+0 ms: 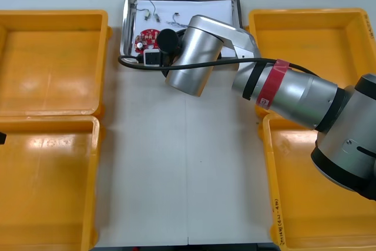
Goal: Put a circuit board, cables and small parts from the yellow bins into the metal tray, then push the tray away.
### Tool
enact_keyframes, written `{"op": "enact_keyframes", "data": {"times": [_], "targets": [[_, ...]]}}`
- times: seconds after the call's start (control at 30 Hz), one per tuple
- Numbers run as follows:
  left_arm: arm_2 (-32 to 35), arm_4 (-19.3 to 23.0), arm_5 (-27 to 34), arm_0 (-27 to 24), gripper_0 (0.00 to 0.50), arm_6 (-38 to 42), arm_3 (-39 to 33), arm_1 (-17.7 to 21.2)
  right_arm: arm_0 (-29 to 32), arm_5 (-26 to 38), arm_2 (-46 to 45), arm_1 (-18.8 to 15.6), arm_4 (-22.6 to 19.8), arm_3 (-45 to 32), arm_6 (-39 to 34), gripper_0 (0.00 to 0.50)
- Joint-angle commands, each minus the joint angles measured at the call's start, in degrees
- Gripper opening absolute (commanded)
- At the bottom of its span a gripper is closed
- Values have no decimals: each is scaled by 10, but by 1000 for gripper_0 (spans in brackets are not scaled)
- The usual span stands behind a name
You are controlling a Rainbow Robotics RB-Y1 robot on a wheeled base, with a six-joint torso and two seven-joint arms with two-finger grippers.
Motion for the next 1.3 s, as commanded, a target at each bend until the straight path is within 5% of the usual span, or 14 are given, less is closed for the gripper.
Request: {"op": "enact_keyframes", "data": {"times": [0.03, 0.43, 0.57, 1.03, 1.3], "targets": [[18, 4, 4, 11, 500, -23, -15, 24, -34, -7, -18, 10, 7, -4, 19, 135], [18, 4, 4, 11, 500, -23, -15, 24, -34, -5, -12, 10, 7, -4, 38, 435], [18, 4, 4, 11, 500, -23, -15, 24, -33, 2, -12, 9, 6, -4, 47, 490], [18, 4, 4, 11, 500, -23, -15, 24, -34, 52, -41, -1, -3, -42, 68, 500], [18, 4, 4, 11, 500, -23, -15, 24, -34, 125, -91, -35, -105, -105, 69, 500]]}}
